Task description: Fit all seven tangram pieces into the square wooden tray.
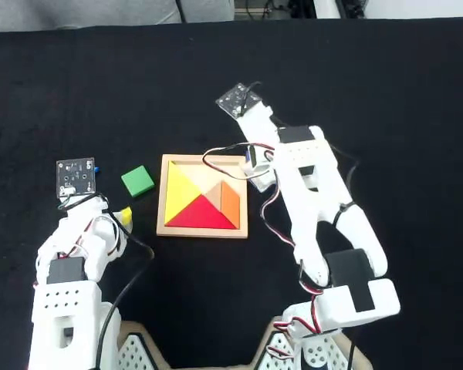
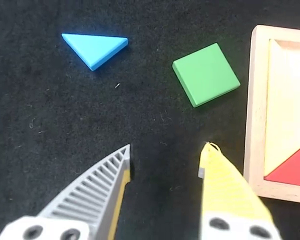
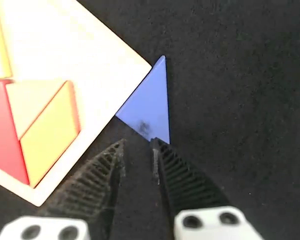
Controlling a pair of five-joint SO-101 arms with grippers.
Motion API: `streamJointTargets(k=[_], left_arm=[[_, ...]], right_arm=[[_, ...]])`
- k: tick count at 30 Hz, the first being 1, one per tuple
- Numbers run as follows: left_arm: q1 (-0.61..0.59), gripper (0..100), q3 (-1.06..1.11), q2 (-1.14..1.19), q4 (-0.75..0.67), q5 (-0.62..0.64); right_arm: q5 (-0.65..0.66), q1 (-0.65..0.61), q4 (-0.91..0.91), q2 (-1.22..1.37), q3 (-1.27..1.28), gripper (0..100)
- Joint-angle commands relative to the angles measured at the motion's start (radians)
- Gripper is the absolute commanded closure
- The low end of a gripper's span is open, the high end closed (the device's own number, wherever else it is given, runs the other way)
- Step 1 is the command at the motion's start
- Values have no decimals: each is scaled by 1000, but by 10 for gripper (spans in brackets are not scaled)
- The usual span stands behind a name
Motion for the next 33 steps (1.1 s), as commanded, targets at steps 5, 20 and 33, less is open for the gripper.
streamJointTargets(k=[5,20,33], left_arm=[[12,776,-44,-2,-18,0],[54,776,41,-12,-132,-3],[54,776,44,-12,-132,-6]], right_arm=[[15,2,0,-18,-10,910],[23,46,-28,-25,7,910],[35,29,-29,-25,16,910]])
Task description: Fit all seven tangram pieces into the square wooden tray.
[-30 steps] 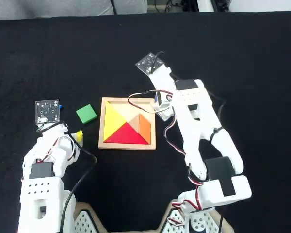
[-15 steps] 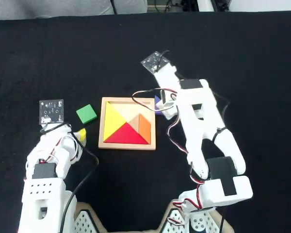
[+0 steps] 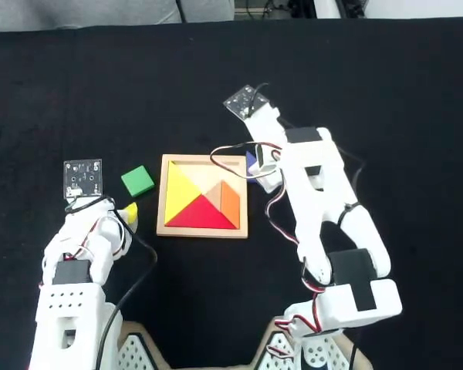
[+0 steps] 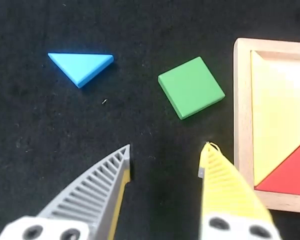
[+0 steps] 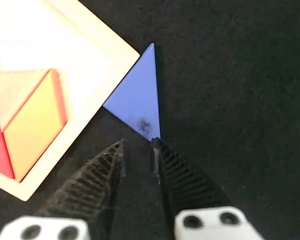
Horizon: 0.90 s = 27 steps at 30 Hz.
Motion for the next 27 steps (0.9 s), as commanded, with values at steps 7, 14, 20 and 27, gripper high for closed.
streamJointTargets(k=[7,14,20,27], left_arm=[[10,776,-7,-12,-12,-6],[10,776,-7,-12,-11,-6],[10,776,-7,-12,-9,-6],[10,776,-7,-12,-8,-6]], right_arm=[[9,-6,-46,-18,-1,910],[8,-6,-44,-18,-1,913],[17,-11,0,-27,-4,913],[259,-5,-21,-84,105,910]])
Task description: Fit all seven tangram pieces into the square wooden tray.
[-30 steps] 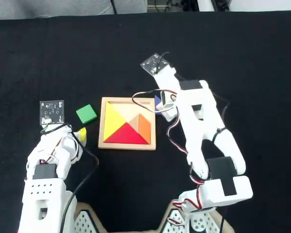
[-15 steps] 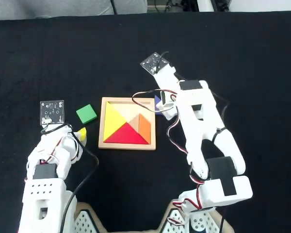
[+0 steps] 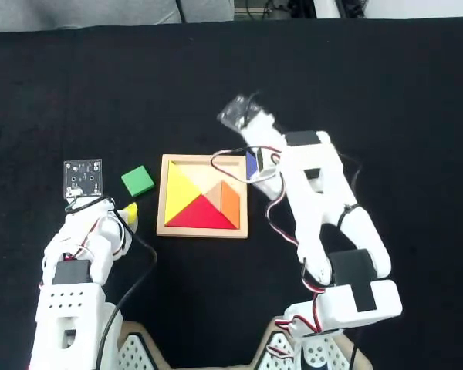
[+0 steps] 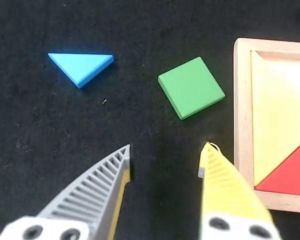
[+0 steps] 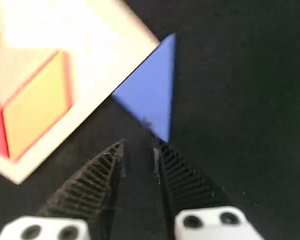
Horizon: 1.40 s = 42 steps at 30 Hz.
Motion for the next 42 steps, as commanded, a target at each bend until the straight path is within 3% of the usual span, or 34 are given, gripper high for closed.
streamJointTargets(k=[1,7,13,20,28,42], left_arm=[[10,776,-7,-12,-8,-6],[12,776,-7,-12,-8,-6],[12,776,-7,-12,-12,-6],[12,776,-7,-12,-12,-6],[12,776,-7,-12,-12,-6],[12,776,-7,-12,-12,-6]], right_arm=[[75,-6,-40,-84,54,909],[74,-11,-77,-68,44,906],[63,-23,-51,-64,22,681],[95,-133,-51,-62,15,736],[66,-121,-81,-47,-10,740],[68,-80,12,219,-229,740]])
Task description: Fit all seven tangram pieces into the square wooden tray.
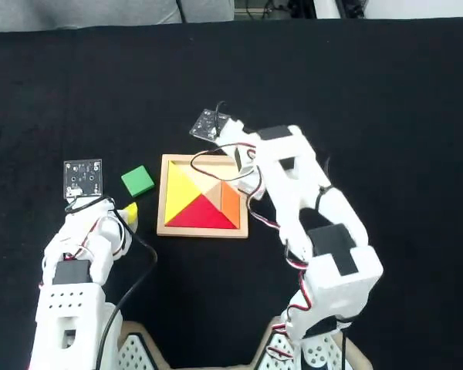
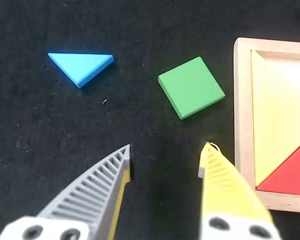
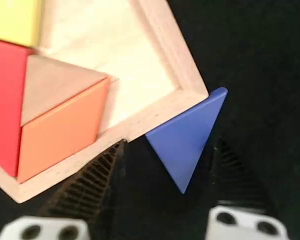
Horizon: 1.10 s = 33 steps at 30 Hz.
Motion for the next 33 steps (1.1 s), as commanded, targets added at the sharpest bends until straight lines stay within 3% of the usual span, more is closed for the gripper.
streamJointTargets(k=[1,13,18,20,24,33], left_arm=[[12,776,-7,-12,-12,-6],[12,776,-7,-12,-12,-6],[12,776,-7,-12,-12,-6],[12,776,-7,-12,-12,-6],[12,776,-7,-12,-12,-6],[12,776,-7,-12,-8,-6]], right_arm=[[-6,21,9,1,-53,740],[-60,63,60,-180,5,750],[-120,97,61,-203,53,994],[-124,94,87,-203,53,940],[-124,37,118,-200,53,986],[-173,6,104,-2,-67,984]])
